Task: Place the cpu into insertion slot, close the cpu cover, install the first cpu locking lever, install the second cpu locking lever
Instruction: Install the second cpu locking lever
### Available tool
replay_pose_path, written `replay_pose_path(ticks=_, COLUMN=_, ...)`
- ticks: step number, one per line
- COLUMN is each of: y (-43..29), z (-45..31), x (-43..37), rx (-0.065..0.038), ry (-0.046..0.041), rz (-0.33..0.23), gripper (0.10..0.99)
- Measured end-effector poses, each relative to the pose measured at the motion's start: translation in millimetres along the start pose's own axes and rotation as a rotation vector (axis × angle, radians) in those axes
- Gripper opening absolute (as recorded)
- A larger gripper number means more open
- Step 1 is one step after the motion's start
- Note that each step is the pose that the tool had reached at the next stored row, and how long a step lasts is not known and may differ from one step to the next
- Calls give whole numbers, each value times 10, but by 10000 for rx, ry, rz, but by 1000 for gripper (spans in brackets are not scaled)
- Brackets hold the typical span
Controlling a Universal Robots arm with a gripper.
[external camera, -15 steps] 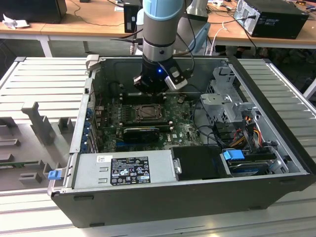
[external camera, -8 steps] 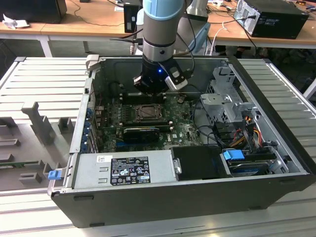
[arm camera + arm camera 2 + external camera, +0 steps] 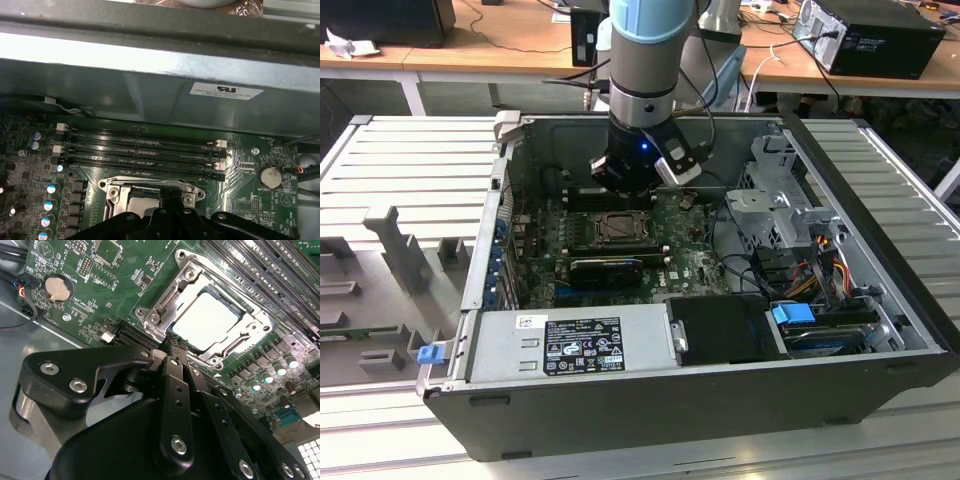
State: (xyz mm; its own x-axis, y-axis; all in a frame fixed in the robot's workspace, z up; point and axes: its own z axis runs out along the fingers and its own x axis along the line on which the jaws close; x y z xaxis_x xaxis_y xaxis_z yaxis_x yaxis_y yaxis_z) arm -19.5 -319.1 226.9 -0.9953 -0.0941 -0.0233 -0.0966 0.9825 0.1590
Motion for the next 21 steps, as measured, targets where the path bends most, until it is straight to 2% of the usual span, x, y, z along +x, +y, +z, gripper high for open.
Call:
replay_pose_path(ticks=5, y=15, z=-98, x=-2, rx=0, ry=-1, rz=-1, gripper=106)
replay_pose_path(ticks=8, y=3, z=-107, x=-2, rx=-2, ry=-1, rz=-3, gripper=106)
replay_pose_path(ticks=10, y=-37, z=-114, x=2, rx=-1, ry=0, rz=-1, gripper=106)
replay_pose_path(ticks=21, y=-141, z=-131, x=12, rx=-1, ry=-1, rz=-1, gripper=106)
